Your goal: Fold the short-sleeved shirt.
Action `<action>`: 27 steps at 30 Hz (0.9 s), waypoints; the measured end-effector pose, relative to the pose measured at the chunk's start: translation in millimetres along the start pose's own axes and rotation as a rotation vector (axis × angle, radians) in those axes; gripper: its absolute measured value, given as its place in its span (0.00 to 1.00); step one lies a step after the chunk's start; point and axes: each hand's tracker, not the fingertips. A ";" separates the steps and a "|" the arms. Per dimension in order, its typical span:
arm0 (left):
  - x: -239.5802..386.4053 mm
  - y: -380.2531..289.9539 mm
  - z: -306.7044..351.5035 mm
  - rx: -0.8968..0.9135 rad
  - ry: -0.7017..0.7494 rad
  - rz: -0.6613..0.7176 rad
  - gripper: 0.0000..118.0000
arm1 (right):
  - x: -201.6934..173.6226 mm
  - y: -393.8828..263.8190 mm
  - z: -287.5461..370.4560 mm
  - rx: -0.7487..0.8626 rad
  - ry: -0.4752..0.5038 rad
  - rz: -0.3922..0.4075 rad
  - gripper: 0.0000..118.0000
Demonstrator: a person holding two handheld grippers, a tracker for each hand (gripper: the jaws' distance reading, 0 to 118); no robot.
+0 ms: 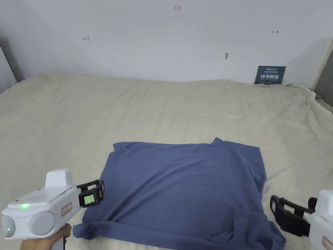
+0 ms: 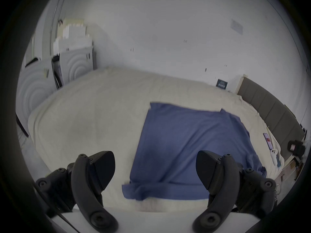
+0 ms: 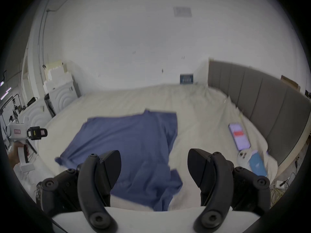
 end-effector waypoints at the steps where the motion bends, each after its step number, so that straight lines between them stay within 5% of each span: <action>1: 4.7 4.2 5.5 0.034 0.010 -0.017 0.86 | -1.7 6.9 3.2 0.031 -0.019 0.007 0.71; 5: 16.1 8.6 16.1 0.118 0.043 -0.078 0.64 | -9.9 20.2 8.5 0.071 -0.051 0.040 0.61; 9: 18.3 10.1 21.2 0.147 -0.009 -0.062 0.05 | -14.0 21.3 7.9 0.103 -0.083 0.040 0.04; 10: 18.6 9.3 21.4 0.150 -0.022 -0.065 0.00 | -15.6 20.7 7.4 0.108 -0.098 0.048 0.03; 20: 24.1 -1.6 12.9 0.092 -0.030 -0.103 0.00 | -21.1 16.0 3.8 0.151 -0.136 0.060 0.00; 27: 11.9 -13.8 -16.0 -0.107 -0.051 -0.043 0.00 | -24.2 9.8 0.1 0.133 -0.130 0.062 0.00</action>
